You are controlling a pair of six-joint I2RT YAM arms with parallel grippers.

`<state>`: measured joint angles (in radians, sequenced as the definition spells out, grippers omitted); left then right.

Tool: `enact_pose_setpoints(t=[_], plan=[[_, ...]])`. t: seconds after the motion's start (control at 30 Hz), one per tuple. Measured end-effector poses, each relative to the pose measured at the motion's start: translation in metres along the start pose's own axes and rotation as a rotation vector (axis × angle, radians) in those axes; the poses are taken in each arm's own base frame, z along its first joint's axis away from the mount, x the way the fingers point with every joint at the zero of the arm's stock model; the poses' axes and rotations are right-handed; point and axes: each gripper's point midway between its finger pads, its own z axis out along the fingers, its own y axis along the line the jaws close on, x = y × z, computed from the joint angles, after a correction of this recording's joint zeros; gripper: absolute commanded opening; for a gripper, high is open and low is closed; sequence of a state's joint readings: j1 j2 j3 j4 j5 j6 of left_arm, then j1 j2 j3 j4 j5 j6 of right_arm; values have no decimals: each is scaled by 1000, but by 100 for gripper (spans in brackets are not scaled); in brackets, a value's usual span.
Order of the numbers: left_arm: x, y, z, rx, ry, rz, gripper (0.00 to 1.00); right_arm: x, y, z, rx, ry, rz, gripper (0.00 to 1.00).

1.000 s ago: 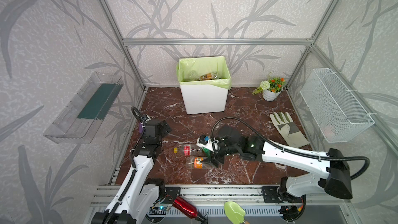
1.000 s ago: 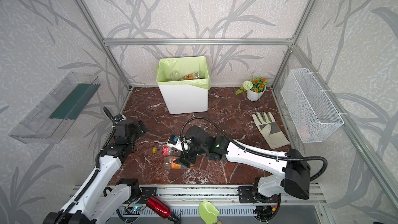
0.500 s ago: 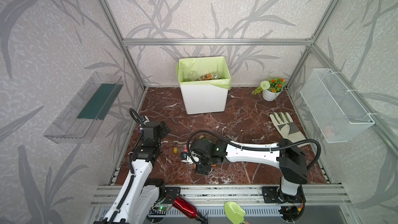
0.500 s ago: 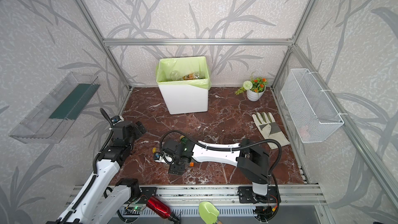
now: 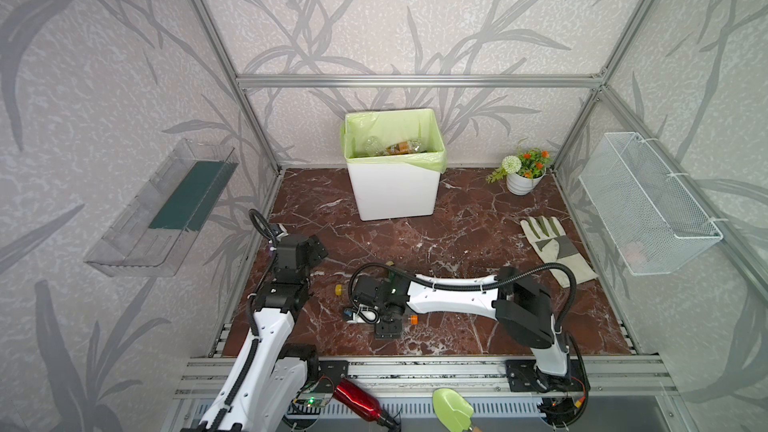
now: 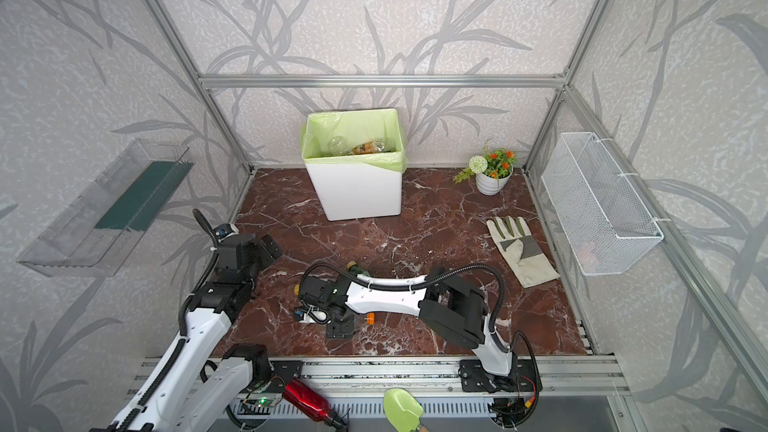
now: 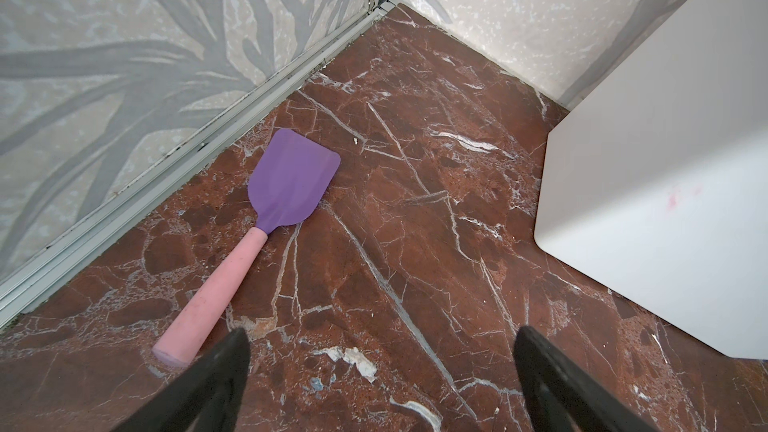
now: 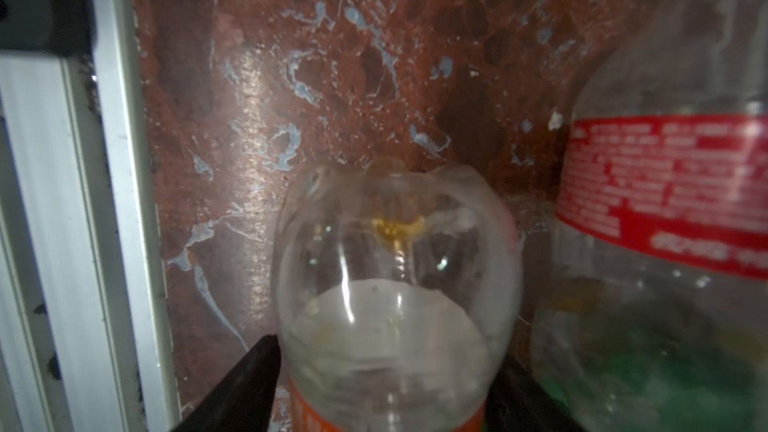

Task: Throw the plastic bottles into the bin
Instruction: 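Lift the orange-labelled bottle over the bin and release it with the right gripper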

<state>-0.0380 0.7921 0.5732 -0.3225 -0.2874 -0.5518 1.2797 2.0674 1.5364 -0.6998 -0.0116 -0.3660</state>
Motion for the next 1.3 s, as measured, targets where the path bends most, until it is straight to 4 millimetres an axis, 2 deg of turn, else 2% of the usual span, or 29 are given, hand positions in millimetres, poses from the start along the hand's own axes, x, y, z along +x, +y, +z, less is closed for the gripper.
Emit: enact_pose_setpoints(t=[0.1, 0.23, 0.3, 0.37, 0.47, 0.53, 0.6, 0.7, 0.87, 0.97, 1.07, 1.13, 1.2, 1.27, 1.3], plan=[[0, 0, 0, -1, 0, 0, 99, 1, 2, 3, -3, 16, -8, 58], [0, 0, 0, -1, -1, 0, 99, 0, 1, 1, 14, 12, -5, 54], [0, 0, 0, -1, 0, 1, 99, -2, -4, -9, 41, -13, 7, 53], [0, 0, 0, -2, -1, 1, 99, -4, -11, -27, 79, -63, 24, 53], [0, 0, 0, -2, -1, 1, 99, -10, -26, -75, 165, -189, 54, 52], [0, 0, 0, -2, -1, 2, 99, -12, -43, -119, 254, -302, 87, 52], [0, 0, 0, -1, -1, 2, 99, -8, -65, -170, 373, -446, 135, 52], [0, -1, 0, 5, 0, 6, 99, 14, -92, -238, 543, -631, 218, 52], [0, -8, 0, 39, 6, 13, 99, 60, -121, -332, 806, -834, 322, 52], [2, -12, 2, 55, 16, 18, 99, 67, -121, -382, 924, -946, 309, 51], [7, -16, 6, 66, 36, 33, 99, 71, -133, -423, 1016, -1021, 303, 52], [10, -19, 8, 73, 47, 43, 99, 77, -158, -448, 1068, -1059, 343, 53], [14, -24, 9, 86, 59, 56, 99, 80, -195, -465, 1103, -1089, 389, 55], [17, -28, 11, 92, 69, 70, 99, 70, -236, -477, 1106, -1115, 420, 59], [18, -30, 11, 93, 75, 76, 99, 59, -260, -484, 1092, -1129, 423, 63]])
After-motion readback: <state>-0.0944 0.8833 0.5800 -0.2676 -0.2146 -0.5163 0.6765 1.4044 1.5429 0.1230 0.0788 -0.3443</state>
